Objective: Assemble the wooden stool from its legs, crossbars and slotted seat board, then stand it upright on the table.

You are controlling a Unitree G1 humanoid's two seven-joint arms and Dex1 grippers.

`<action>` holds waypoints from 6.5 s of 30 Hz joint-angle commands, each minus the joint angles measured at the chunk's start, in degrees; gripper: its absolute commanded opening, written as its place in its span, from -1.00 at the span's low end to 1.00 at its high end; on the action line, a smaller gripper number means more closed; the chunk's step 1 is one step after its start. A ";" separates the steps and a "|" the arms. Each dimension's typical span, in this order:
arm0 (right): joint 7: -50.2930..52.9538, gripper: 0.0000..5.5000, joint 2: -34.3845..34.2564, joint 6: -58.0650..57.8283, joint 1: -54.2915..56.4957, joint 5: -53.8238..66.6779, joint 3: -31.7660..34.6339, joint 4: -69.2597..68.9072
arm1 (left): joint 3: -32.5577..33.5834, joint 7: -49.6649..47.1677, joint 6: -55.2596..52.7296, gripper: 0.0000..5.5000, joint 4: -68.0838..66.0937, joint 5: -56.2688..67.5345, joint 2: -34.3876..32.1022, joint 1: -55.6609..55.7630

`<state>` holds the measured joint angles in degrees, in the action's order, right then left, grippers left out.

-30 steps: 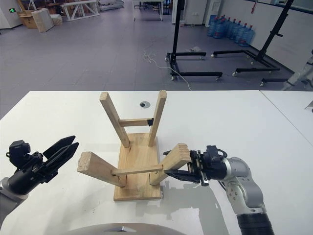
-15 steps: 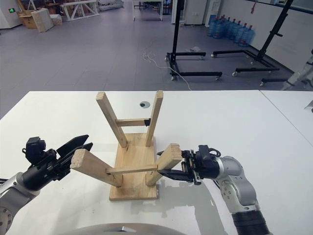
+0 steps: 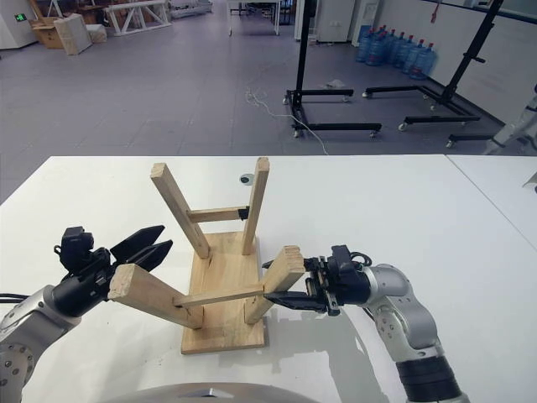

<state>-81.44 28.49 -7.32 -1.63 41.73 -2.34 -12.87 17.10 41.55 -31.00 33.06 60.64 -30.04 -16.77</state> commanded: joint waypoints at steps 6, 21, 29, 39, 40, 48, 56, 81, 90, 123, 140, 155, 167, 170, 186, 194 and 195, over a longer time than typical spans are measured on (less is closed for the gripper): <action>-0.19 -0.26 1.07 -0.07 1.72 -0.42 1.18 1.21 | 16.79 14.35 5.70 0.26 -0.62 -8.34 -7.90 -18.09; 0.01 -0.26 0.75 -0.39 1.84 -0.85 0.11 0.94 | 12.63 14.61 3.39 0.26 15.74 -0.82 -11.30 -17.11; -0.80 -0.26 0.94 0.55 1.09 -2.12 -0.97 1.83 | 8.06 12.51 2.66 0.26 14.02 -2.85 -11.97 -13.75; 2.05 -0.07 4.21 -7.35 2.13 0.75 -1.68 -1.91 | 2.62 12.11 4.21 0.26 11.46 -7.46 -10.71 -15.51; 2.87 -0.01 4.26 -7.81 2.10 0.91 -1.56 -2.52 | 2.62 12.19 4.41 0.26 11.06 -7.74 -10.71 -15.70; 6.46 0.49 3.91 -3.00 2.01 -2.94 0.92 -1.25 | 1.53 12.03 4.88 0.26 10.40 -8.69 -10.64 -14.92; -0.36 0.62 8.87 -5.95 -0.06 0.22 2.36 -1.36 | 0.00 11.10 5.27 0.26 10.52 -9.09 -10.19 -12.86; 0.11 0.62 10.57 9.39 -5.99 -19.18 -4.32 11.40 | -2.89 10.11 4.67 0.26 10.22 -9.56 -10.48 -9.16; 1.74 0.62 13.63 14.77 -10.61 -23.41 -4.01 11.45 | -2.26 9.44 5.08 0.26 11.05 -9.56 -9.90 -10.90; 14.54 0.62 10.55 9.10 -9.56 -27.82 -8.20 15.09 | -2.39 2.65 2.61 0.26 18.31 -5.44 -10.02 -15.00; 28.50 0.62 2.56 10.23 -3.90 -31.00 -7.36 20.11 | -5.99 -2.56 4.09 0.26 15.08 -10.19 -6.62 -11.02; 35.65 0.62 -7.53 15.10 -5.58 -20.49 -1.01 11.05 | -7.29 -5.46 5.99 0.26 8.65 -16.19 -3.13 -7.23; 46.32 0.62 -9.45 6.13 0.87 -3.72 9.44 -10.10 | -9.06 -5.44 7.56 0.26 9.54 -18.16 -1.33 -9.63; 46.79 0.62 -9.74 7.52 9.31 -8.42 5.32 -16.68 | -9.15 -5.72 7.67 0.26 9.50 -18.24 -1.22 -9.86; 60.35 0.62 -3.49 36.29 15.28 -69.49 -5.91 -0.02 | -10.02 -6.18 6.31 0.26 9.90 -17.65 -1.85 -8.07; 48.77 0.62 -1.57 27.94 8.87 -70.69 -20.52 8.70 | -9.65 -5.59 6.37 0.26 8.94 -17.52 -1.96 -7.88; 48.42 0.62 -1.41 27.21 9.06 -70.02 -20.96 8.45 | -9.82 -5.60 6.43 0.26 8.84 -17.64 -1.89 -7.79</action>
<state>-23.17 25.71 24.53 12.24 -26.67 -16.00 -9.30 7.16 35.82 -24.37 42.33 43.60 -31.55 -24.49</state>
